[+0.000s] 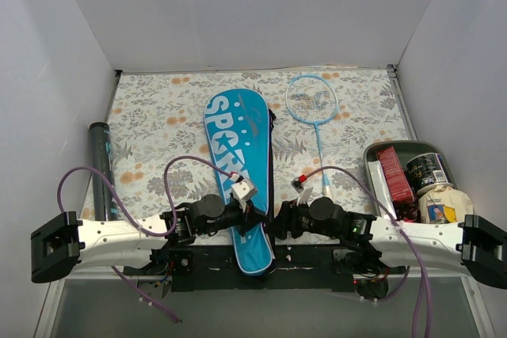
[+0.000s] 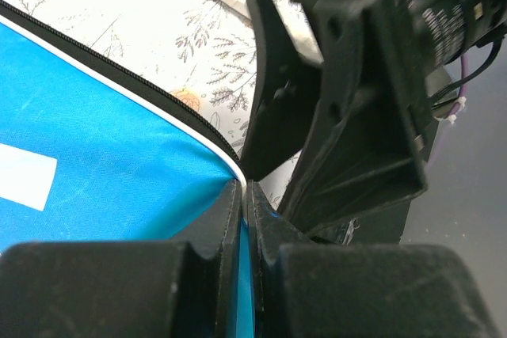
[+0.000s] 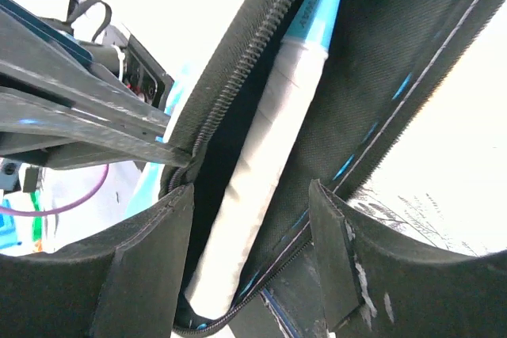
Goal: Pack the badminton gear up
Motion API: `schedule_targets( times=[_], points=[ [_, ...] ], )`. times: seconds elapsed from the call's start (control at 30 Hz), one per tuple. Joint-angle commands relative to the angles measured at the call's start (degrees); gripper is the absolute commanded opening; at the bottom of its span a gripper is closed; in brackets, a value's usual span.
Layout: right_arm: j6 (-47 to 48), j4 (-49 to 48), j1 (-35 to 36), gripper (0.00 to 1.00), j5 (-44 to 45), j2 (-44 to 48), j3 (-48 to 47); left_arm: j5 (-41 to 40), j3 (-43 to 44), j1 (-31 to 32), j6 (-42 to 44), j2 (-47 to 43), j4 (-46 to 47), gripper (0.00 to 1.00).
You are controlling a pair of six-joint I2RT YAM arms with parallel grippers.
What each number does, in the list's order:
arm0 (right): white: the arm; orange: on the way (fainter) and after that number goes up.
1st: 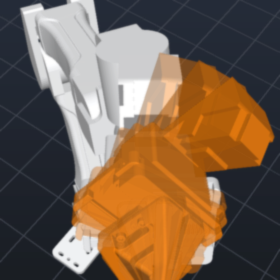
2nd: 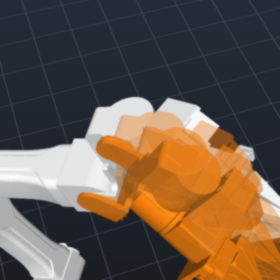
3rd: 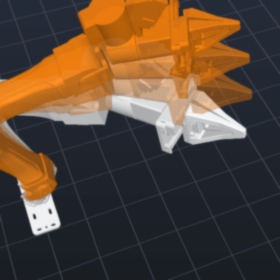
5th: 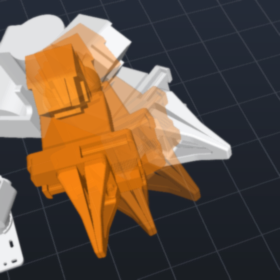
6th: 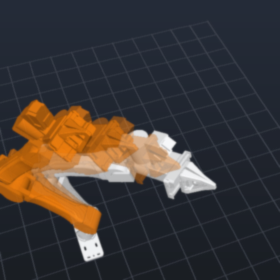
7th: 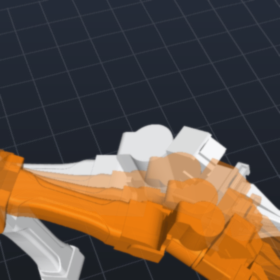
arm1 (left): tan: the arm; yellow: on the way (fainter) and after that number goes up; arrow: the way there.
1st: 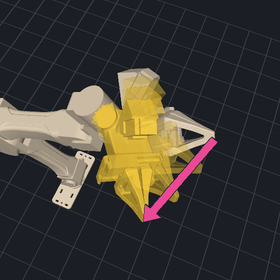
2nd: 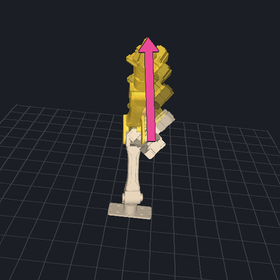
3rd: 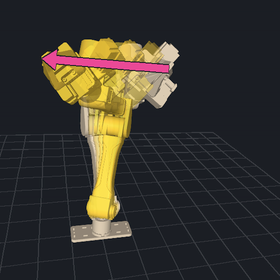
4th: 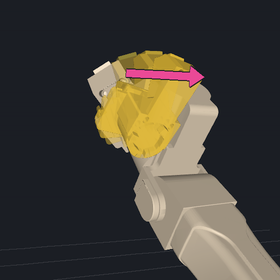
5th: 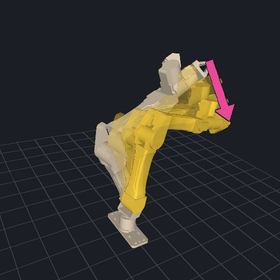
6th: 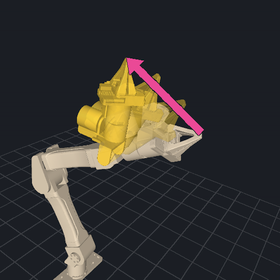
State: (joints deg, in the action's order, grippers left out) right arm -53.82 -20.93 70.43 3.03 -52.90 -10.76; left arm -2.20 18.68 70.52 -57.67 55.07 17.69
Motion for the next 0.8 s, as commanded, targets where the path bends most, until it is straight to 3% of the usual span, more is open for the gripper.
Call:
schedule_targets(
  times=[0.0,0.13,0.23,0.37,0.4,0.77],
  points=[
    [1.97,7.99,0.49,0.68,7.6,7.54,-3.83,-0.44,-0.75,0.14,0.72,-0.05,0.41,0.0],
    [1.18,11.96,0.49,0.67,10.33,11.94,-2.69,-0.26,-0.4,0.14,0.89,-0.05,0.32,0.0],
    [0.21,14.07,0.49,0.45,10.33,12.65,-2.07,-0.44,0.13,0.14,1.15,0.21,0.15,0.0],
    [-0.93,13.64,0.49,0.06,7.62,10.64,-0.75,-0.44,0.83,0.14,1.51,0.74,-0.03,0.0],
    [-1.19,13.11,0.49,0.01,7.17,10.28,0.12,-0.44,1.01,0.14,1.68,0.92,0.06,0.0],
    [-0.41,5.38,0.58,0.01,-1.43,3.08,-0.83,-1.58,1.1,0.14,1.68,1.27,0.15,0.0]
  ],
)
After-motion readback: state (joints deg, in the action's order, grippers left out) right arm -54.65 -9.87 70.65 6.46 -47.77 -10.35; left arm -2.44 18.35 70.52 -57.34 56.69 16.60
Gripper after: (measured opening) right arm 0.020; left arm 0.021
